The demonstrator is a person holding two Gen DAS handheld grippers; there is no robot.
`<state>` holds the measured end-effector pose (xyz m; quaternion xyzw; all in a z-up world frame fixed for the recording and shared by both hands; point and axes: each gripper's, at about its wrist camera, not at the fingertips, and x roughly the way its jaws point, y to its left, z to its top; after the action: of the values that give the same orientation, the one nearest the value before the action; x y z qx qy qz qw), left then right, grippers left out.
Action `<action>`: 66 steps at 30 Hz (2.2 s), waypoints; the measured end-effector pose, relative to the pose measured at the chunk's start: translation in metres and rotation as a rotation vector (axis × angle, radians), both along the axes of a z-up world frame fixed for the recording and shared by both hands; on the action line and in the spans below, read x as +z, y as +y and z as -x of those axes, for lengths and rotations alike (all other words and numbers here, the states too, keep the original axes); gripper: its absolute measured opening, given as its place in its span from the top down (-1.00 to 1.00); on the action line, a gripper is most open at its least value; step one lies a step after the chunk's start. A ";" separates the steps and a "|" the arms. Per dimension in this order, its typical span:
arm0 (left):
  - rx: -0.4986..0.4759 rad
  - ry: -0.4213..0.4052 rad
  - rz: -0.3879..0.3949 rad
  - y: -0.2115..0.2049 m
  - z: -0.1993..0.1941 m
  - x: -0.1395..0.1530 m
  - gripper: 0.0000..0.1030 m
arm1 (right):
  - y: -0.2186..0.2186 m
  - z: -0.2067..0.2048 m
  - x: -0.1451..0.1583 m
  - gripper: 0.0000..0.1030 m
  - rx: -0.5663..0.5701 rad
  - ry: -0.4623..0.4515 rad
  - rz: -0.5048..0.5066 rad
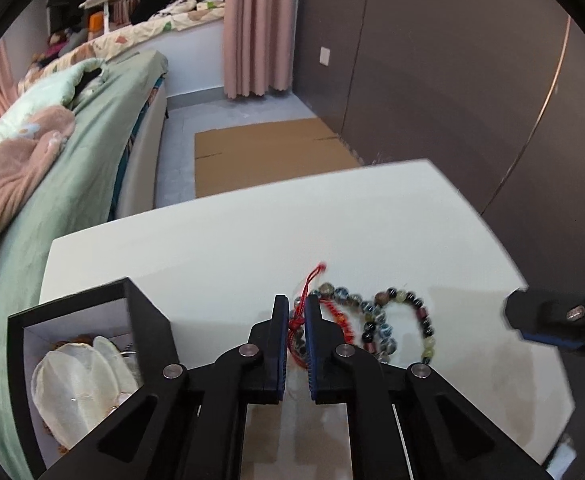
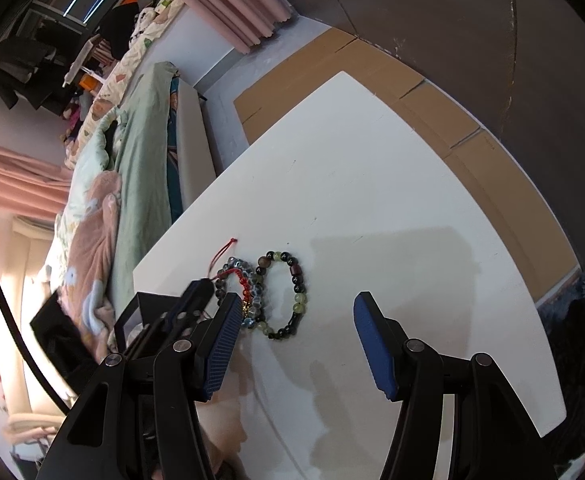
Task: Organize jewelry
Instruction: 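Carry the red bracelet into the box with the left tool while the right tool grasps the grey bead bracelet, then lift the grey bead bracelet with the right tool and drop it into the black box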
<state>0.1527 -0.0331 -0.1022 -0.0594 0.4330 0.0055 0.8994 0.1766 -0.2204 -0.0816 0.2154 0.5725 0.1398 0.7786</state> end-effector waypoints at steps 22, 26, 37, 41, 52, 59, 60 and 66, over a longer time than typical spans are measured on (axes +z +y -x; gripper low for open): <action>0.036 -0.113 0.130 0.048 0.029 0.050 0.85 | 0.066 -0.013 -0.029 0.35 0.112 0.035 0.002; 0.044 -0.127 0.133 0.059 0.037 0.056 0.85 | 0.071 -0.016 -0.040 0.35 0.100 0.058 0.032; 0.060 -0.149 0.157 0.087 0.066 0.075 0.84 | 0.080 -0.015 -0.037 0.77 0.087 0.010 0.071; 0.067 -0.138 0.225 0.099 0.069 0.077 0.84 | 0.083 -0.008 -0.019 0.77 0.098 -0.043 0.027; 0.216 -0.138 0.323 0.133 0.087 0.081 -0.51 | 0.097 0.011 0.019 0.77 0.145 -0.208 -0.125; 0.242 -0.149 0.285 0.137 0.095 0.086 -0.51 | 0.106 0.025 0.040 0.77 0.197 -0.290 -0.217; 0.243 -0.152 0.280 0.138 0.096 0.088 -0.51 | 0.108 0.027 0.042 0.77 0.205 -0.298 -0.234; 0.268 -0.165 0.285 0.143 0.102 0.091 -0.51 | 0.131 0.036 0.046 0.77 0.271 -0.302 -0.334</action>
<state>0.0511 0.1102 -0.0112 -0.2434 0.3424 0.0590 0.9056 0.1403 -0.0891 -0.0352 0.2390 0.4425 0.3658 0.7831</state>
